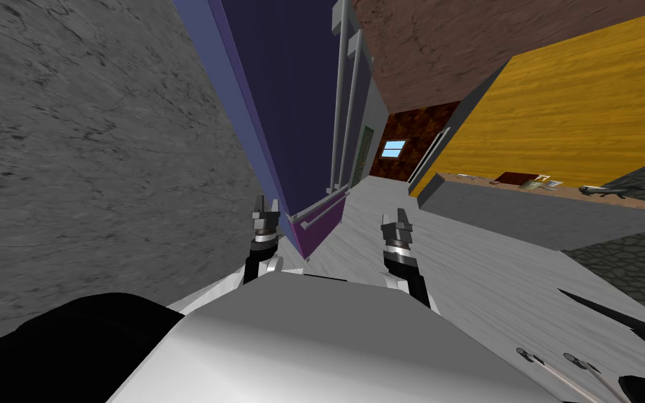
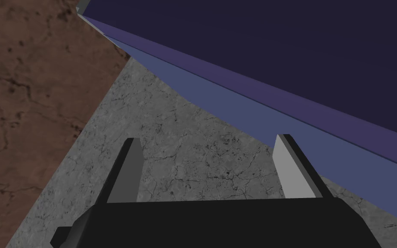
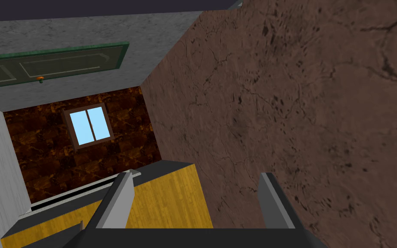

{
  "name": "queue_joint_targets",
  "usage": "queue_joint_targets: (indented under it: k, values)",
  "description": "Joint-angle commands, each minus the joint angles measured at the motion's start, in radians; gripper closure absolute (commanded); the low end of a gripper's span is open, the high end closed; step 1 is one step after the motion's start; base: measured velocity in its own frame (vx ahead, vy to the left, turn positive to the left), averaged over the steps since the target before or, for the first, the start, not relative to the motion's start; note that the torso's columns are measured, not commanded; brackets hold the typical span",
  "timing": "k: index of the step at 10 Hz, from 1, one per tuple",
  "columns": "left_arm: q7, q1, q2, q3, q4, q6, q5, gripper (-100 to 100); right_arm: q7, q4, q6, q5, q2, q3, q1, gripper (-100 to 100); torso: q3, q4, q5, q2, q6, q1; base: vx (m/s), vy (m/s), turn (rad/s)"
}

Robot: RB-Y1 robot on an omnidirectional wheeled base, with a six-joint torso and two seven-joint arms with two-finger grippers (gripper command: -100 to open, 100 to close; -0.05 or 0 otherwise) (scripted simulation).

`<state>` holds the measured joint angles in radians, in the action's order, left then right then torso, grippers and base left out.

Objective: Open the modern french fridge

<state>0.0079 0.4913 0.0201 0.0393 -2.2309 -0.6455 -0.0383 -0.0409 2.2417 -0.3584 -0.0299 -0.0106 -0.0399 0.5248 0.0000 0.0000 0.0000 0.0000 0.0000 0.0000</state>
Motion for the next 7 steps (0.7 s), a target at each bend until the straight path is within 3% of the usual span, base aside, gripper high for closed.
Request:
queue_joint_targets:
  k: [1, 7]
  values:
    - [0.000, 0.000, 0.000, 0.000, 0.000, 0.000, 0.000, 0, 0.000, 0.000, 0.000, 0.000, 0.000, 0.000, 0.000, 0, -0.082, 0.041, 0.000, 0.040, 0.000, 0.000, 0.000, 0.000, 0.000]
    - [0.000, 0.000, 0.000, 0.000, 0.000, 0.000, 0.000, 0, 0.000, 0.000, 0.000, 0.000, 0.000, 0.000, 0.000, 0, -0.939, 0.470, 0.000, 0.470, 0.000, 0.000, 0.000, 0.000, 0.000]
